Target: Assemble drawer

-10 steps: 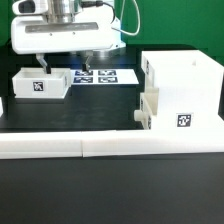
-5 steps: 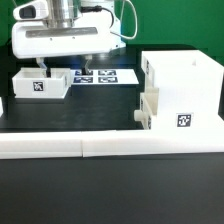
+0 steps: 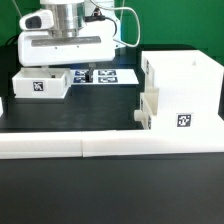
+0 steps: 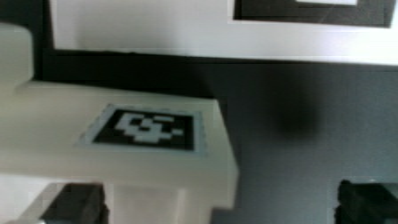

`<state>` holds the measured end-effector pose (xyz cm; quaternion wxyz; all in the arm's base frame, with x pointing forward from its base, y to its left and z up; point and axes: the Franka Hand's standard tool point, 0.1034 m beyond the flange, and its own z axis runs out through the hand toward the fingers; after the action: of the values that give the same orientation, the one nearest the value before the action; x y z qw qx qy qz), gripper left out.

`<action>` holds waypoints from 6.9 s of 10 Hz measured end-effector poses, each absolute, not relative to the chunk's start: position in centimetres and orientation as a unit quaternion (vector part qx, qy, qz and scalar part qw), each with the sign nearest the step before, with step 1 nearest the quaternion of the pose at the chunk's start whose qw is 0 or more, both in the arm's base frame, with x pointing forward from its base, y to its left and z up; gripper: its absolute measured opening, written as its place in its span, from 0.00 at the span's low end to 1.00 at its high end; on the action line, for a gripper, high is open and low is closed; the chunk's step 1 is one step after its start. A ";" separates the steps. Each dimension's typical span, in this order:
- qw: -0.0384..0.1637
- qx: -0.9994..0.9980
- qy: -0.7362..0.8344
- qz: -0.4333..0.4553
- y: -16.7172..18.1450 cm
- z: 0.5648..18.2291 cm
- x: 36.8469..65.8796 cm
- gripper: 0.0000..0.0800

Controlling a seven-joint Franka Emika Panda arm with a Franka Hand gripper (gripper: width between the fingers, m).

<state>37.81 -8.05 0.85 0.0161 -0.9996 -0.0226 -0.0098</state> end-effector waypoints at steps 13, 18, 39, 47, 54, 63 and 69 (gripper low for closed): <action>0.009 -0.999 -0.026 -0.025 -8.1 0.6 37.8 0.05; 0.012 -0.999 -0.032 -0.023 -7.6 1.3 38.5 0.05; 0.030 -0.831 -0.555 -0.007 -4.1 7.3 47.5 0.05; 0.019 -0.675 -0.737 0.018 -4.3 6.5 50.3 0.05; 0.025 -0.741 -0.671 0.018 -2.3 6.1 53.1 0.05; 0.004 -0.745 -0.667 -0.009 -2.0 5.7 53.3 0.05; -0.006 -0.749 -0.662 -0.021 -1.7 5.9 53.9 0.05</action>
Offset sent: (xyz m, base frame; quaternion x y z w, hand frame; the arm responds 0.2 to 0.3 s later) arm -0.0062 -0.0079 -0.0191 -0.0310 0.0151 0.0057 0.9994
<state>53.92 -1.68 5.86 -0.0059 -0.7495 -0.6617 -0.0212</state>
